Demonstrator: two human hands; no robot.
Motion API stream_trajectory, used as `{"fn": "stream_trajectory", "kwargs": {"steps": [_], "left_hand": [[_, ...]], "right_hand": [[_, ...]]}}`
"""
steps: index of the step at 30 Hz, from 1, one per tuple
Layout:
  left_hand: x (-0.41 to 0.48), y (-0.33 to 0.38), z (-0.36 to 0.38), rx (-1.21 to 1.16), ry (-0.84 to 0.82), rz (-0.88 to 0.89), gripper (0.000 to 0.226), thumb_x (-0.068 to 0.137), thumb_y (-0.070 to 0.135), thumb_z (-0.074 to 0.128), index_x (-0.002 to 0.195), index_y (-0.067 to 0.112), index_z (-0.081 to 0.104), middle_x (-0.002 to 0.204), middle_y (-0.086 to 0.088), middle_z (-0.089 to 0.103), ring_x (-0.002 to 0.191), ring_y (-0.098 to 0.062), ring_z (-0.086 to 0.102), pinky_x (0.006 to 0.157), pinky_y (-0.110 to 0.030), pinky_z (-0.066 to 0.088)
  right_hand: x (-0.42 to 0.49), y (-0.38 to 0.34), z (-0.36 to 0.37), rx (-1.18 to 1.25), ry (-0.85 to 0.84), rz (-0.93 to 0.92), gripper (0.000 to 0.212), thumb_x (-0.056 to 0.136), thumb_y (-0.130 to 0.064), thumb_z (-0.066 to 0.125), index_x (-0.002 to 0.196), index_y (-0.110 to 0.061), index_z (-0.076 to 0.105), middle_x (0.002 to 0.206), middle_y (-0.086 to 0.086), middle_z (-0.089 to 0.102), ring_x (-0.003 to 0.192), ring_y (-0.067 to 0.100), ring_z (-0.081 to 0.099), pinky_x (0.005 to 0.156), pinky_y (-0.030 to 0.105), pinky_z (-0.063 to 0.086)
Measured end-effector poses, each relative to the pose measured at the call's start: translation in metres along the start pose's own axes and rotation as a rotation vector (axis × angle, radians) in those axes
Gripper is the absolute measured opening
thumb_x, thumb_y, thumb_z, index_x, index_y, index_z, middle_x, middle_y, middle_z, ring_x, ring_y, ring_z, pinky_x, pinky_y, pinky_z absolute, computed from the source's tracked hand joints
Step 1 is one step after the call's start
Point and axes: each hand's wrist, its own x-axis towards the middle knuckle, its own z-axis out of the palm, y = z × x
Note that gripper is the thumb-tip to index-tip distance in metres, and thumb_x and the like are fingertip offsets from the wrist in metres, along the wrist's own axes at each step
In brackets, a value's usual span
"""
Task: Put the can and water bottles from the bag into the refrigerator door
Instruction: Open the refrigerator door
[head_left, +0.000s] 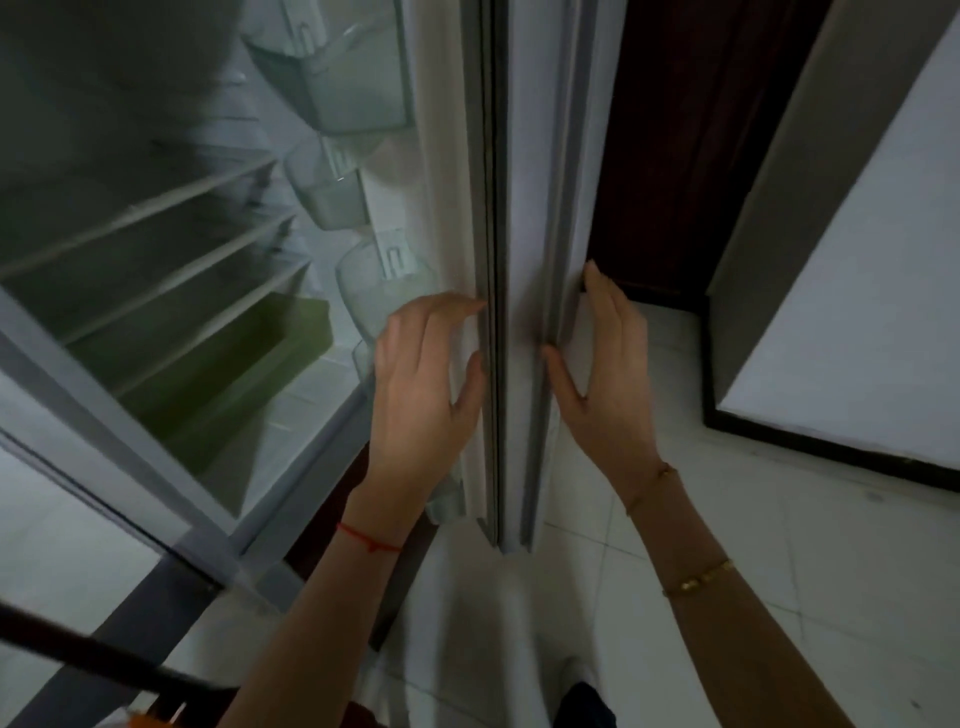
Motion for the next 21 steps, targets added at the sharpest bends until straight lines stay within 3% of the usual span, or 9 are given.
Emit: {"fn": "stream_trajectory", "kwargs": {"steps": [4, 9, 14, 21], "left_hand": [[0.008, 0.006, 0.029, -0.011, -0.034, 0.009, 0.035, 0.087, 0.006, 0.065, 0.121, 0.009, 0.062, 0.118, -0.008, 0.062, 0.115, -0.026, 0.055, 0.103, -0.039, 0.041], [0.021, 0.014, 0.067, -0.01, -0.063, 0.009, 0.035, 0.087, 0.004, 0.062, 0.121, 0.009, 0.063, 0.118, -0.009, 0.062, 0.115, -0.026, 0.055, 0.104, -0.039, 0.042], [0.042, 0.018, 0.109, -0.006, -0.066, -0.012, 0.037, 0.086, -0.001, 0.058, 0.121, 0.01, 0.063, 0.119, -0.007, 0.061, 0.116, -0.024, 0.054, 0.104, -0.039, 0.042], [0.079, 0.032, 0.172, 0.001, -0.04, -0.037, 0.041, 0.084, -0.009, 0.055, 0.119, 0.011, 0.064, 0.121, -0.008, 0.058, 0.113, -0.023, 0.055, 0.098, -0.033, 0.042]], "right_hand": [[0.011, 0.031, -0.007, -0.132, 0.082, -0.106, 0.057, 0.094, -0.011, 0.057, 0.144, -0.009, 0.031, 0.149, 0.022, 0.028, 0.139, 0.024, 0.028, 0.117, 0.037, 0.028], [0.026, 0.075, -0.01, -0.322, 0.101, -0.166, 0.047, 0.095, -0.006, 0.053, 0.141, -0.013, 0.043, 0.151, 0.013, 0.025, 0.14, 0.035, 0.027, 0.121, 0.033, 0.016], [0.048, 0.123, -0.016, -0.317, 0.074, -0.152, 0.049, 0.094, -0.004, 0.053, 0.142, -0.007, 0.043, 0.152, 0.011, 0.033, 0.144, 0.033, 0.023, 0.121, 0.037, 0.017], [0.077, 0.189, -0.023, -0.223, -0.035, -0.111, 0.053, 0.096, -0.014, 0.054, 0.145, -0.007, 0.036, 0.156, 0.007, 0.025, 0.148, 0.03, 0.016, 0.12, 0.043, 0.022]]}}
